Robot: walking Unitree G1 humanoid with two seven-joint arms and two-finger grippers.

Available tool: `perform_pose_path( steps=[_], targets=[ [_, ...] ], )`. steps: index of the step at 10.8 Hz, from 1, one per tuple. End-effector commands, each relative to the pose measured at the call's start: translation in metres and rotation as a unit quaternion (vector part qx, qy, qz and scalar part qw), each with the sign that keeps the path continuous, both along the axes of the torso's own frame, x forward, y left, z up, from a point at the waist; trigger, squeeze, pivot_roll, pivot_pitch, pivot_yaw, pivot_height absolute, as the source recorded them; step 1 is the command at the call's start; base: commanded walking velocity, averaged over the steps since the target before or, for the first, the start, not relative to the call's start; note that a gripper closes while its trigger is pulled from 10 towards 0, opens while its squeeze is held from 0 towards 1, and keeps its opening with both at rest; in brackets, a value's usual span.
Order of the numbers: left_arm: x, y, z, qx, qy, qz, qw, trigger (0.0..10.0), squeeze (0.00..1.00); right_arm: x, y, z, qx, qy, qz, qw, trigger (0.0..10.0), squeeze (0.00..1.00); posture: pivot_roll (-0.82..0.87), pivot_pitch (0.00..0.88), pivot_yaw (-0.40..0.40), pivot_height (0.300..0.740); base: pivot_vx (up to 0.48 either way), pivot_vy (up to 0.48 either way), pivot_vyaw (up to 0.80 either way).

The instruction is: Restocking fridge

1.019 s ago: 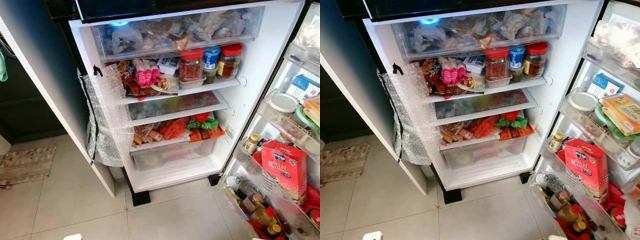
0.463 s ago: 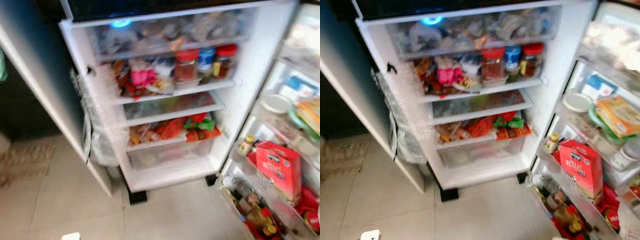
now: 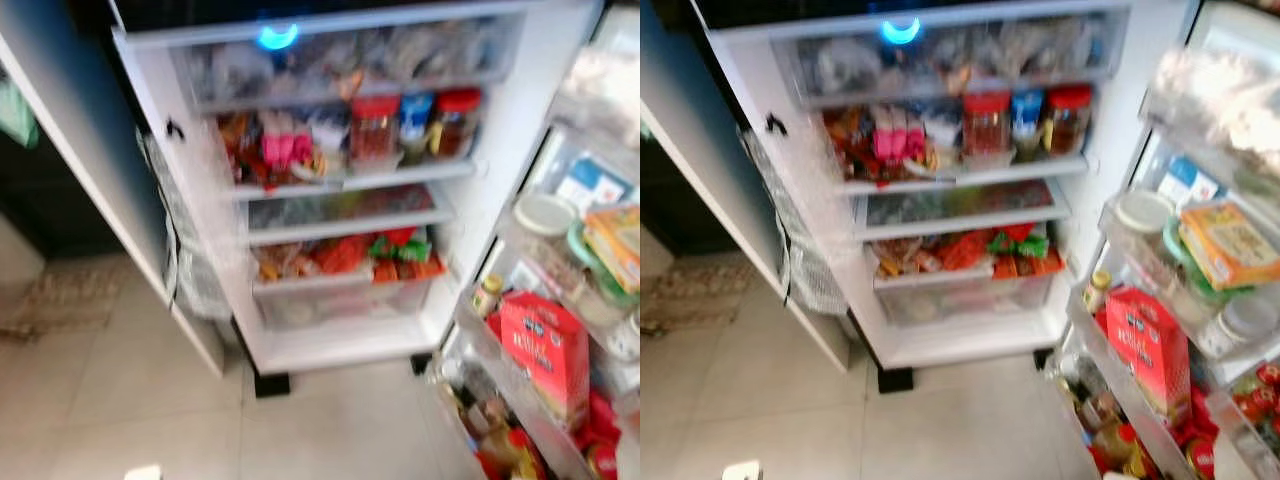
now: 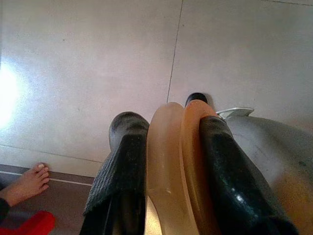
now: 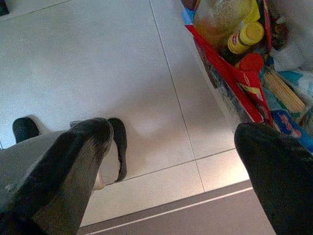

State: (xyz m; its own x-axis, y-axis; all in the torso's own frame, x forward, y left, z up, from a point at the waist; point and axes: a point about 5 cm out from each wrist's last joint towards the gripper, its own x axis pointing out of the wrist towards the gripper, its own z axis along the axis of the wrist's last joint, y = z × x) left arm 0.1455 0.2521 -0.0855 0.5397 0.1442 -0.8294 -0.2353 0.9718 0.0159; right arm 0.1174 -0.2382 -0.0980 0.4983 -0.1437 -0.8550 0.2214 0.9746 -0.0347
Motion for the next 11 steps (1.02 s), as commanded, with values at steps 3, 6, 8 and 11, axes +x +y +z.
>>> perform_pose_path(
  steps=[3, 6, 8, 11],
  targets=[
    [0.058, -0.008, 0.027, 0.008, -0.104, -0.030, 0.994, 10.0, 0.00, -0.008, 0.000, -0.002, -0.001, 0.012, 0.000, 1.000, 10.0, 0.00, -0.03, 0.067, 0.029, 0.740, 0.000, 0.000, 0.00],
    [0.138, -0.020, 0.091, 0.081, -0.265, -0.137, 0.951, 10.0, 0.00, -0.020, -0.004, -0.004, -0.003, 0.023, -0.001, 1.000, 10.0, 0.00, -0.03, 0.064, 0.034, 0.740, 0.000, 0.000, 0.00],
    [0.163, -0.038, 0.126, 0.034, -0.373, -0.139, 0.917, 10.0, 0.00, -0.025, -0.007, -0.005, -0.007, 0.028, 0.001, 1.000, 10.0, 0.00, -0.03, 0.064, 0.036, 0.740, 0.000, 0.000, 0.00],
    [0.165, -0.076, 0.138, -0.154, -0.420, -0.083, 0.891, 10.0, 0.00, -0.022, -0.006, -0.004, -0.010, 0.029, 0.004, 1.000, 10.0, 0.00, -0.04, 0.037, 0.045, 0.740, 0.000, 0.000, 0.00]
  ],
)
